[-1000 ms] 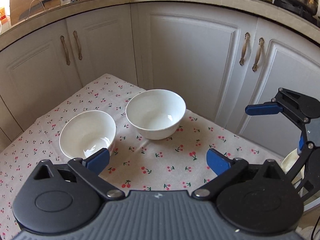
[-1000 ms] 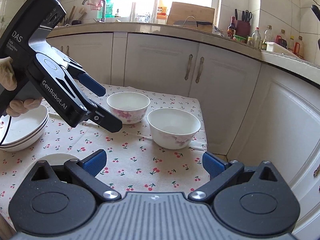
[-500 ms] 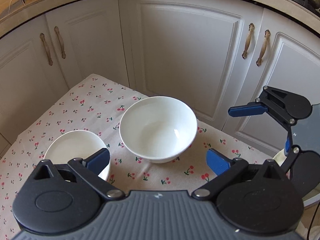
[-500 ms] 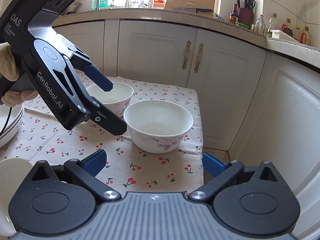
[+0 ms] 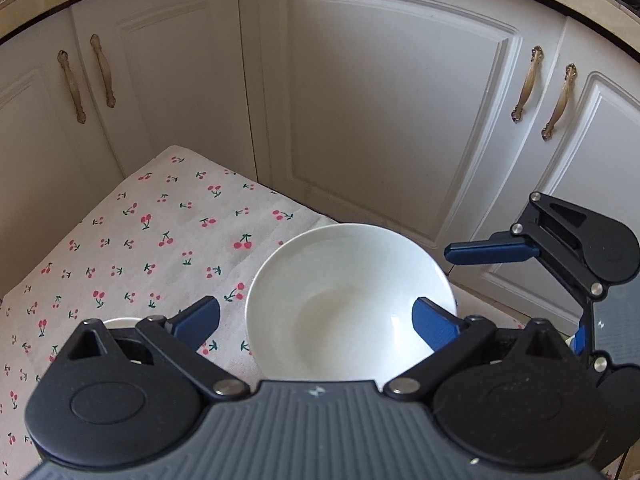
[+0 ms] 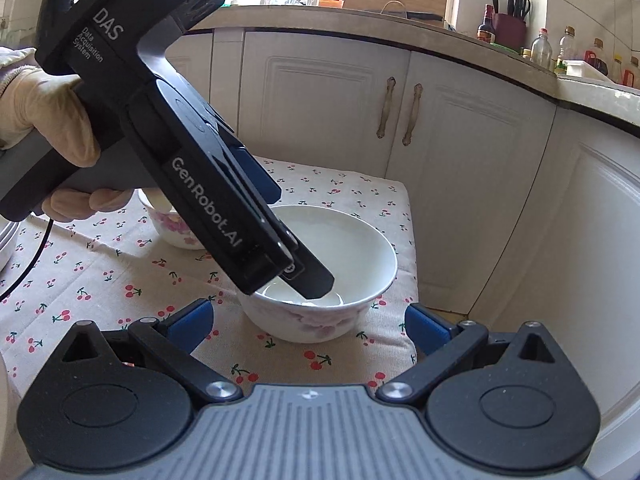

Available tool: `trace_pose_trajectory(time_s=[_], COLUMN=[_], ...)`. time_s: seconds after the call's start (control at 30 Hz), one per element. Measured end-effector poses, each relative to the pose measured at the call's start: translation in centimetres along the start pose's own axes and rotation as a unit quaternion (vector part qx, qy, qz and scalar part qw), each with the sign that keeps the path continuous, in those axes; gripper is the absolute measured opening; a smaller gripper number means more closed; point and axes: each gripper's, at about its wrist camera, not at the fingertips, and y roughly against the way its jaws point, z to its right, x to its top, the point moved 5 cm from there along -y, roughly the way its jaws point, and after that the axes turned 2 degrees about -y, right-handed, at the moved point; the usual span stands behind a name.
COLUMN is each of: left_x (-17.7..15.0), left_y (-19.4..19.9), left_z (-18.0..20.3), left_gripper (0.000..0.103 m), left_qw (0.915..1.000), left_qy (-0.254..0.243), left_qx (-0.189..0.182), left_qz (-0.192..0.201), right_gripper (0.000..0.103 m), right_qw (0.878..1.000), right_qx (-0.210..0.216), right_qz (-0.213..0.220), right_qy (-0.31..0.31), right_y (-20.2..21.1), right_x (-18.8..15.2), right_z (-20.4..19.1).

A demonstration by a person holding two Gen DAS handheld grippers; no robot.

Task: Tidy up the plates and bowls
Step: 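Grasp a floral white bowl rim with left gripper while right gripper grasps another bowl, then lift the held bowl with the left gripper and carry it over another bowl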

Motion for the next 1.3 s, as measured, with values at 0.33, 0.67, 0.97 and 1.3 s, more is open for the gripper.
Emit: trace_pose_trajectory(time_s=[0.33,0.67,0.97,1.3], left_x=[0.1,0.3,0.3,0.2], left_y=[-1.6,-1.6,-1.9,-1.8], left_z=[-0.2,-0.1,-0.1,-0.1], left_gripper=[0.08,0.077,0.077,0.077], left_qw=[0.9996,0.9995,0.9994,0.9993], left_qy=[0.007,0.003,-0.002,0.006], left_qx=[-0.024,-0.029,-0.029,-0.033], left_qz=[-0.013,-0.013,-0.016,-0.017], right_gripper=[0.095,0.086,0.086,0.086], right_qw=[1.0,1.0,1.0,1.0], right_qx=[0.001,0.013,0.017,0.02], right_qz=[0.0,0.003,0.0,-0.005], right_qy=[0.001,-0.001,-0.007,-0.015], right_y=[-0.9,-0.9,-1.0,-1.1], right_x=[0.1,0.3,0.5,0.6], right_z=[0.4,0.5,0.6,0.5])
